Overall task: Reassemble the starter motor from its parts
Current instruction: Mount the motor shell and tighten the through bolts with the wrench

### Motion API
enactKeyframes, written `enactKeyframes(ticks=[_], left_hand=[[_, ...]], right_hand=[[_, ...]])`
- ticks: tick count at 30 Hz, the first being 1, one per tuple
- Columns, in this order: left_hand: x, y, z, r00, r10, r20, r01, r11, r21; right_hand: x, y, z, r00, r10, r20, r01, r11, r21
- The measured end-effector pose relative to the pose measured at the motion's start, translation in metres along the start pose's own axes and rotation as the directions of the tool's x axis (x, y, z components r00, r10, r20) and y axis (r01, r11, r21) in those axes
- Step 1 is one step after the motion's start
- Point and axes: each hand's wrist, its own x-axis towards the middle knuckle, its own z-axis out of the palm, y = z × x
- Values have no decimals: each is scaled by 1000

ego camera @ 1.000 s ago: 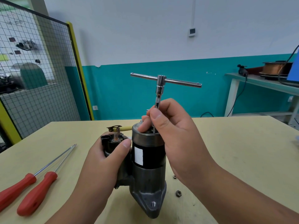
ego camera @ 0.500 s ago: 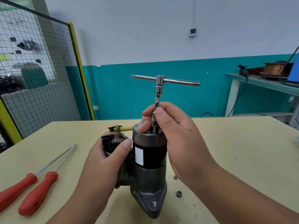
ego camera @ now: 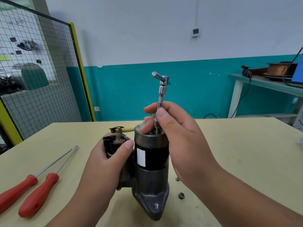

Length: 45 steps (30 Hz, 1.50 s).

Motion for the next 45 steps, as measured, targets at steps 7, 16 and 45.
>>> enactKeyframes(ticks=[7, 16, 45], left_hand=[[0, 1, 0, 1000, -3, 1, 3, 1000, 8], [0, 1, 1, 1000, -15, -10, 15, 1000, 18], [1, -2, 1, 1000, -13, -6, 13, 1000, -11]], right_hand=[[0, 0, 0, 1000, 8, 0, -8, 1000, -16], [1, 3, 1, 1000, -25, -3, 25, 999, -44], [1, 2, 2, 999, -40, -3, 40, 997, -69]])
